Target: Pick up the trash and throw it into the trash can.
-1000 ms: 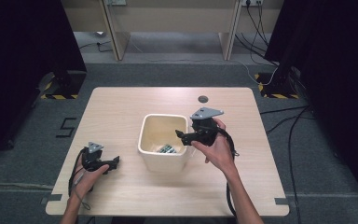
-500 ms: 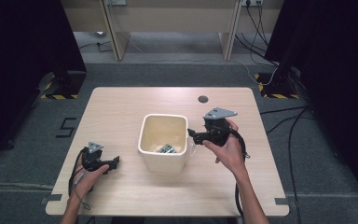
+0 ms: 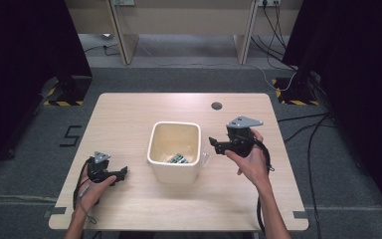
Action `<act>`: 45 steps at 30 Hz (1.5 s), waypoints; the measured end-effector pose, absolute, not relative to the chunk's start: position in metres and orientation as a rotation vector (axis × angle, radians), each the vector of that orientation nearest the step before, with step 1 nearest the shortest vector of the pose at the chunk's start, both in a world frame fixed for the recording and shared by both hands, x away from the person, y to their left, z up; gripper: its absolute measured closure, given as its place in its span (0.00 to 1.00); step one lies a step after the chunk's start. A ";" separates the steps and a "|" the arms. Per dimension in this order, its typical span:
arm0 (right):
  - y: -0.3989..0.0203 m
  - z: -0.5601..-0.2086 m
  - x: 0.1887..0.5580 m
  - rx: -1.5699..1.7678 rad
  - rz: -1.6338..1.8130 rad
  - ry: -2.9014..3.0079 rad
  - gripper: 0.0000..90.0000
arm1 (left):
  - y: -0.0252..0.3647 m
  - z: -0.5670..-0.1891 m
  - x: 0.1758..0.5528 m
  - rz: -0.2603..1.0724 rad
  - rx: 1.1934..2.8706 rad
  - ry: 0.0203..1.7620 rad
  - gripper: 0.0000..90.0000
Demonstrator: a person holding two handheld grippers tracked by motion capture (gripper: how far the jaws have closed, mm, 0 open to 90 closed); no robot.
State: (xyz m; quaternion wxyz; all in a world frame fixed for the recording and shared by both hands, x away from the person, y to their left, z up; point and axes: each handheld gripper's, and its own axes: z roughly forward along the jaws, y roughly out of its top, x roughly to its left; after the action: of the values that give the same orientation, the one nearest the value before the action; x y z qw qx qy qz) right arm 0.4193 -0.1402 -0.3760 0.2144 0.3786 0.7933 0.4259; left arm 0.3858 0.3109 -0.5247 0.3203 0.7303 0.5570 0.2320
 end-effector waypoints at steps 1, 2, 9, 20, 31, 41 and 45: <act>-0.142 -0.376 0.419 1.056 1.181 2.197 0.26 | 0.311 -0.525 0.386 0.610 1.919 1.464 0.07; -0.143 -0.376 0.419 1.060 1.180 2.194 0.26 | 0.311 -0.525 0.386 0.610 1.919 1.464 0.07; -0.153 -0.379 0.418 1.084 1.171 2.177 0.26 | 0.311 -0.525 0.386 0.610 1.919 1.464 0.07; -0.169 -0.386 0.417 1.120 1.152 2.155 0.26 | 0.311 -0.525 0.386 0.610 1.919 1.464 0.07; -0.184 -0.396 0.415 1.162 1.120 2.142 0.26 | 0.311 -0.525 0.386 0.610 1.915 1.465 0.07; -0.195 -0.408 0.413 1.194 1.080 2.134 0.26 | 0.311 -0.525 0.386 0.610 1.919 1.464 0.07; -0.199 -0.413 0.412 1.207 1.071 2.135 0.26 | 0.311 -0.525 0.386 0.610 1.919 1.464 0.07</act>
State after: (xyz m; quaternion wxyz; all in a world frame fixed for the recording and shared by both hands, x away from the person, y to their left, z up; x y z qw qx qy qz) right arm 0.4119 -0.1987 -0.4132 0.2305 0.4388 0.7764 0.3892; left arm 0.3858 0.3109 -0.5247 0.3204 0.7301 0.5571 0.2320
